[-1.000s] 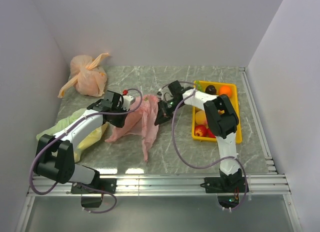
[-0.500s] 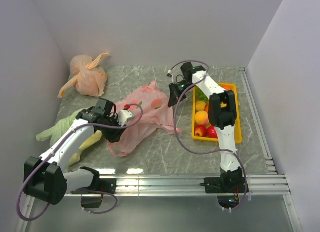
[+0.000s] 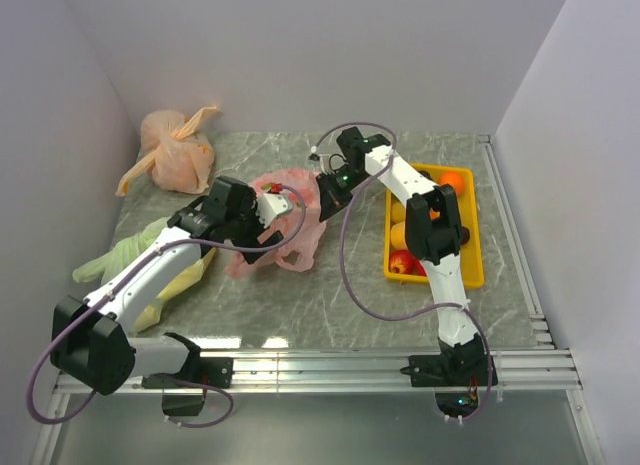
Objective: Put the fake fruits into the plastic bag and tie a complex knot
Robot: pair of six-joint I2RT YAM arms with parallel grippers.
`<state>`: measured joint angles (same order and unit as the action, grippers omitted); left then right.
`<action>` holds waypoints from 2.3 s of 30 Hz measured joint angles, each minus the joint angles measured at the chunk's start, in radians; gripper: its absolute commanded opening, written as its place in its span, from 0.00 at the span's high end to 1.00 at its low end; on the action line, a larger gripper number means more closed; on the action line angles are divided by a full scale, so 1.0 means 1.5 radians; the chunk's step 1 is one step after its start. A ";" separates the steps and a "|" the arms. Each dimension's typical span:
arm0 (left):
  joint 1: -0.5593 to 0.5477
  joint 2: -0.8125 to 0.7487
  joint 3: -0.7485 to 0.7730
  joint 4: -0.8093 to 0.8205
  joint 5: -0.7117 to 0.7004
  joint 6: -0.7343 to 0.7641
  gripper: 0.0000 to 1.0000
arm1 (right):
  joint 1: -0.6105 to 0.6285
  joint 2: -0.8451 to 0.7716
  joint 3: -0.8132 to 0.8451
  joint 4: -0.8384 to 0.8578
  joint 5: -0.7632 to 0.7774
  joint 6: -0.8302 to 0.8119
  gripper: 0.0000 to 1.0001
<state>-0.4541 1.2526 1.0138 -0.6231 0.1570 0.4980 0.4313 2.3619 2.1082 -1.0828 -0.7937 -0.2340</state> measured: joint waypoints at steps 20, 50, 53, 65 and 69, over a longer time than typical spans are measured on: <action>0.063 -0.293 -0.099 -0.141 0.024 -0.083 0.01 | -0.125 -0.014 -0.023 -0.032 -0.184 -0.071 1.00; 0.053 0.070 -0.044 0.182 0.062 0.402 0.20 | -0.043 0.011 0.004 -0.167 -0.274 -0.257 1.00; 0.053 0.106 -0.026 0.174 0.075 0.392 0.88 | -0.038 0.017 0.019 -0.170 -0.275 -0.254 0.90; 0.095 0.350 0.355 -0.081 0.113 -0.026 1.00 | -0.123 -0.096 -0.011 0.021 -0.123 -0.040 0.19; 0.123 0.371 0.356 -0.143 0.126 -0.216 1.00 | -0.172 -0.323 -0.212 0.178 -0.047 -0.011 0.11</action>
<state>-0.2695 1.8091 1.5482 -0.8371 0.3458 0.1734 0.1726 1.8767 1.7897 -0.8158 -0.8642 -0.2501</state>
